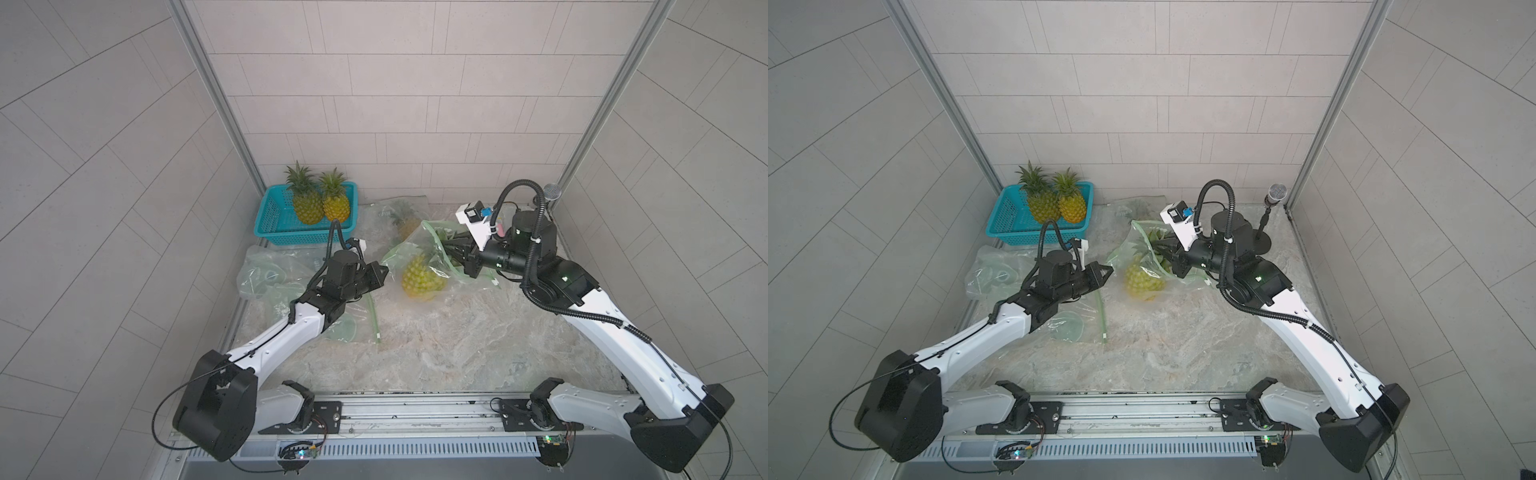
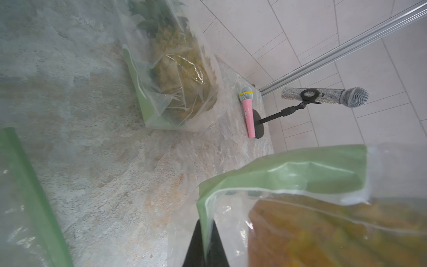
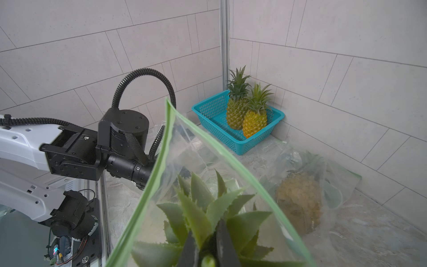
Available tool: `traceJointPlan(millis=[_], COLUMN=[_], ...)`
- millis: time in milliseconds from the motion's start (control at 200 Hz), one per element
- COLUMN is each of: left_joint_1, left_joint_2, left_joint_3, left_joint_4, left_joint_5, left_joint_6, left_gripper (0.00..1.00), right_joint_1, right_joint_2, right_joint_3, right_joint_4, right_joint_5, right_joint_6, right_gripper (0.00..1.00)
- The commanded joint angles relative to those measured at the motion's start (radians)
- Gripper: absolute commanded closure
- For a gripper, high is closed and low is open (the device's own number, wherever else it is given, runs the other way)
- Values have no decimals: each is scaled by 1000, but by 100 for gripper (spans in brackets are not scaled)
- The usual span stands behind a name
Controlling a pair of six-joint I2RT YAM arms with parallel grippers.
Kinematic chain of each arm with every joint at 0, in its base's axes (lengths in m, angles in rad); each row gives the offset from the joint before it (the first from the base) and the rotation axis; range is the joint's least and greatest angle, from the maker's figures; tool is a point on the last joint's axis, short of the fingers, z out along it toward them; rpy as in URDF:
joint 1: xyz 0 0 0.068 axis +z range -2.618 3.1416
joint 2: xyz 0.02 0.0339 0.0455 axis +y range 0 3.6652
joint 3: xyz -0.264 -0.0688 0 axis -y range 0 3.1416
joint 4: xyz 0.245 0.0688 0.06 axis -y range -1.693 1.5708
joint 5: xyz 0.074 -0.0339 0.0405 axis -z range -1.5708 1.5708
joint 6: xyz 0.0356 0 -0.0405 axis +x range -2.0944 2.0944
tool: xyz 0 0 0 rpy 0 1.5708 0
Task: Open the zip-top bag and take out the pineapple
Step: Pick up the pineapple from the zipper food storage bag.
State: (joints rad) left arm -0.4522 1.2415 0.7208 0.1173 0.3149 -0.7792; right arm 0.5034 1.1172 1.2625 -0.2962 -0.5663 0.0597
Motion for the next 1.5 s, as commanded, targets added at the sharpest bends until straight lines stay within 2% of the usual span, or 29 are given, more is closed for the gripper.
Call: traceJointPlan(millis=[0, 280, 685, 1496], left_joint_1=[-4, -4, -5, 11], left_joint_2=[-27, -21, -9, 4], left_joint_3=[-24, -40, -31, -30], left_joint_4=[-66, -80, -105, -194], left_joint_5=[-60, -68, -71, -170], left_joint_6=[74, 103, 138, 182], left_gripper=[100, 100, 100, 100], right_joint_1=[-2, 0, 0, 0], right_joint_2=[-96, -164, -216, -331], right_joint_3=[-3, -59, -112, -137], right_joint_4=[152, 234, 389, 434], right_joint_5=[36, 57, 25, 78], right_joint_6=[3, 35, 118, 116], right_gripper=[100, 100, 100, 100])
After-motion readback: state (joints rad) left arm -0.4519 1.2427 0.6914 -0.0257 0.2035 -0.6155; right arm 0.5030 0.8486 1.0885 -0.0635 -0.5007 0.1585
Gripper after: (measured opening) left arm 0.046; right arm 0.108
